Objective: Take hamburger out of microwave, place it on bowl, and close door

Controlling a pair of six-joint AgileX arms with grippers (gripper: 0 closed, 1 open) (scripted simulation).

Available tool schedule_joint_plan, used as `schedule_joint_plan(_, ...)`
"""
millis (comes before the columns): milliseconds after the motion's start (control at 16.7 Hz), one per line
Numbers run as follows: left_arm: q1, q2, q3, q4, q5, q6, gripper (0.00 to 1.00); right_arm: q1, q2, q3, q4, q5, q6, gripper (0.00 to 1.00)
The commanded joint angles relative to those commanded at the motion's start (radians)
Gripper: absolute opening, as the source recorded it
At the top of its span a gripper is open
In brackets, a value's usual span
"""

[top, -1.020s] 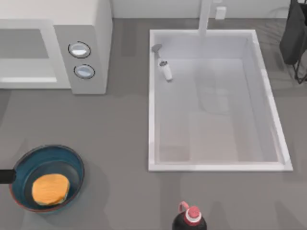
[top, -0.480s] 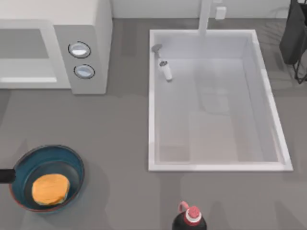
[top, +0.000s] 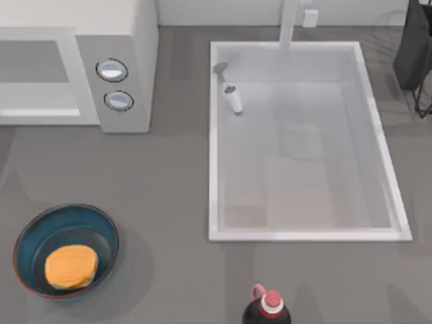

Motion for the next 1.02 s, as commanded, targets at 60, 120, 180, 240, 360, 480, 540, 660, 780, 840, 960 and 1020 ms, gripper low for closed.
schedule_joint_plan(60, 0.047, 0.041, 0.091, -0.003, 0.004, 0.05, 0.0, 0.0, 0.0, 0.0, 0.0, 0.0, 0.0, 1.0)
schedule_joint_plan(120, 0.098, 0.086, 0.191, -0.005, 0.008, 0.105, 0.0, 0.0, 0.0, 0.0, 0.0, 0.0, 0.0, 1.0)
schedule_joint_plan(180, 0.152, 0.133, 0.296, -0.008, 0.012, 0.162, 0.0, 0.0, 0.0, 0.0, 0.0, 0.0, 0.0, 1.0)
schedule_joint_plan(240, 0.21, 0.184, 0.41, -0.011, 0.017, 0.225, 0.0, 0.0, 0.0, 0.0, 0.0, 0.0, 0.0, 1.0)
schedule_joint_plan(360, 0.335, 0.293, 0.654, -0.018, 0.027, 0.358, 0.0, 0.0, 0.0, 0.0, 0.0, 0.0, 0.0, 1.0)
schedule_joint_plan(480, 0.47, 0.412, 0.92, -0.024, 0.038, 0.502, 0.0, 0.0, 0.0, 0.0, 0.0, 0.0, 0.0, 1.0)
schedule_joint_plan(540, 0.54, 0.474, 1.058, -0.028, 0.043, 0.577, 0.0, 0.0, 0.0, 0.0, 0.0, 0.0, 0.0, 1.0)
schedule_joint_plan(660, 0.689, 0.605, 1.35, -0.035, 0.054, 0.735, 0.0, 0.0, 0.0, 0.0, 0.0, 0.0, 0.0, 1.0)
schedule_joint_plan(780, 0.843, 0.742, 1.655, -0.043, 0.066, 0.899, 0.0, 0.0, 0.0, 0.0, 0.0, 0.0, 0.0, 1.0)
schedule_joint_plan(840, 0.922, 0.812, 1.812, -0.046, 0.072, 0.983, 0.0, 0.0, 0.0, 0.0, 0.0, 0.0, 0.0, 1.0)
schedule_joint_plan(960, 1.083, 0.953, 2.13, -0.054, 0.084, 1.153, 0.0, 0.0, 0.0, 0.0, 0.0, 0.0, 0.0, 1.0)
schedule_joint_plan(1020, 1.164, 1.025, 2.291, -0.058, 0.09, 1.239, 0.0, 0.0, 0.0, 0.0, 0.0, 0.0, 0.0, 1.0)
